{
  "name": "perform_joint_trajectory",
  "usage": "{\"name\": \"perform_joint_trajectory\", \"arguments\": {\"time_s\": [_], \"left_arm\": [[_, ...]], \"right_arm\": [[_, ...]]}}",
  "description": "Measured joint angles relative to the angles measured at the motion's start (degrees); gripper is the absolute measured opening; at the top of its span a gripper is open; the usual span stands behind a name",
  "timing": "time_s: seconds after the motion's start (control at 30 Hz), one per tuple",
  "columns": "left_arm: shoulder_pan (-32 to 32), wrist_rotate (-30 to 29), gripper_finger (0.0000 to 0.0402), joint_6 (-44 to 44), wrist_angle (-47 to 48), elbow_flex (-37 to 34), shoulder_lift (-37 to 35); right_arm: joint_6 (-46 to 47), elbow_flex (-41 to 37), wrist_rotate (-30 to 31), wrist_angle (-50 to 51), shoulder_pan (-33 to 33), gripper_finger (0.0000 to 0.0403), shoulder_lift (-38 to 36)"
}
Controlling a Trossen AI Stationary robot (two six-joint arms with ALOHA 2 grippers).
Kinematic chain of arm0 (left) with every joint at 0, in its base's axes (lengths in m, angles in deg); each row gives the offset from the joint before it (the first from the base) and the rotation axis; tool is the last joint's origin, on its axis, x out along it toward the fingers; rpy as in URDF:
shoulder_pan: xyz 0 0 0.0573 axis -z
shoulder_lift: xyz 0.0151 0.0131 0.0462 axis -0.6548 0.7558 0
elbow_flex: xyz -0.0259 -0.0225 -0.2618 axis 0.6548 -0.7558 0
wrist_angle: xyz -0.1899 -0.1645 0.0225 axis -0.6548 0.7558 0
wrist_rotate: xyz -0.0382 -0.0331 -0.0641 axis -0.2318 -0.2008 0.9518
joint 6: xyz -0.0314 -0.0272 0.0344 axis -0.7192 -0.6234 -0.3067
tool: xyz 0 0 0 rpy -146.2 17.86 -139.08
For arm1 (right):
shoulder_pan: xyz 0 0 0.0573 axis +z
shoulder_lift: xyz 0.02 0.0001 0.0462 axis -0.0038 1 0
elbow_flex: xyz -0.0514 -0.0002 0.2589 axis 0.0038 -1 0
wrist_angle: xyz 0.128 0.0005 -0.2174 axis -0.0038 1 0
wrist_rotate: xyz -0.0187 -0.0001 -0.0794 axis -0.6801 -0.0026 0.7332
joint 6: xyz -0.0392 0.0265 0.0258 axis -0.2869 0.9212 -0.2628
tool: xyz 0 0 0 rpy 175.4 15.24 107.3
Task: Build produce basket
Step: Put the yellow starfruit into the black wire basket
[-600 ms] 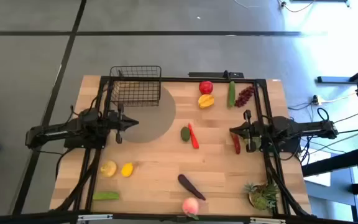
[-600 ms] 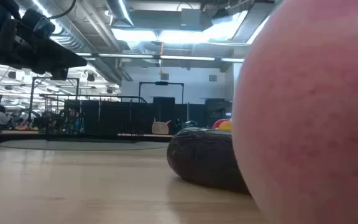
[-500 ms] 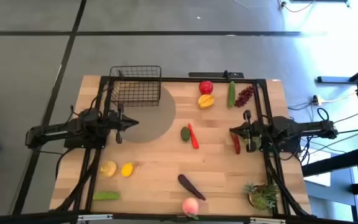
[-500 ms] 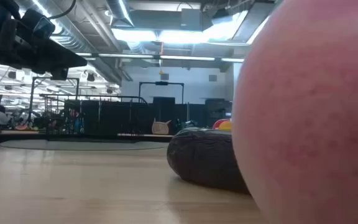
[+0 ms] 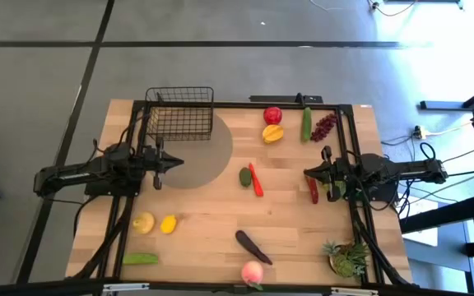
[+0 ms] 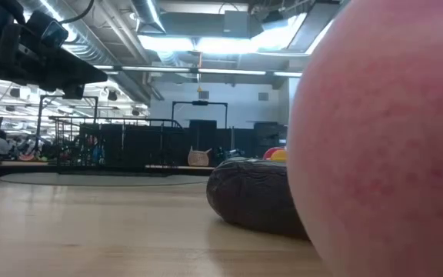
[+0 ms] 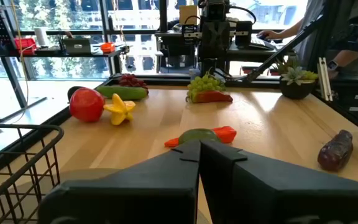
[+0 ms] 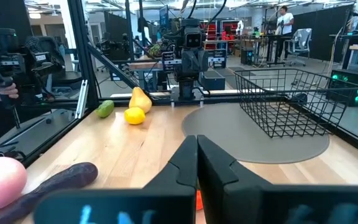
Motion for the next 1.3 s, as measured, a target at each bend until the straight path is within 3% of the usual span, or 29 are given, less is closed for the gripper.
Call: {"name": "perform_joint_trajectory", "arguments": {"time_s": [0.2,0.47,0.67,0.97,1.1,1.3], "left_arm": [[0.02,0.5,0.0,5.83,-1.27,1.17,0.0],[0.02,0.48,0.0,7.2,-1.17,3.15,0.0],[0.02,0.46,0.0,7.59,-0.46,3.15,0.08],[0.02,0.06,0.0,8.55,-0.26,3.41,1.2],[0.04,-0.02,0.0,8.24,5.18,8.74,4.96],[0.04,-2.48,0.0,8.21,18.31,20.3,16.08]], "right_arm": [[-0.2,1.62,2.92,0.49,0.02,0.0,0.45],[0.37,10.36,8.19,10.17,0.01,0.0,7.05],[6.24,19.43,13.91,15.81,0.0,0.0,17.48],[13.57,37.82,14.0,32.05,0.0,0.0,37.45],[12.85,43.96,13.99,37.37,-0.02,0.0,43.54],[12.34,48.51,13.98,38.26,-0.04,0.0006,48.82]]}}
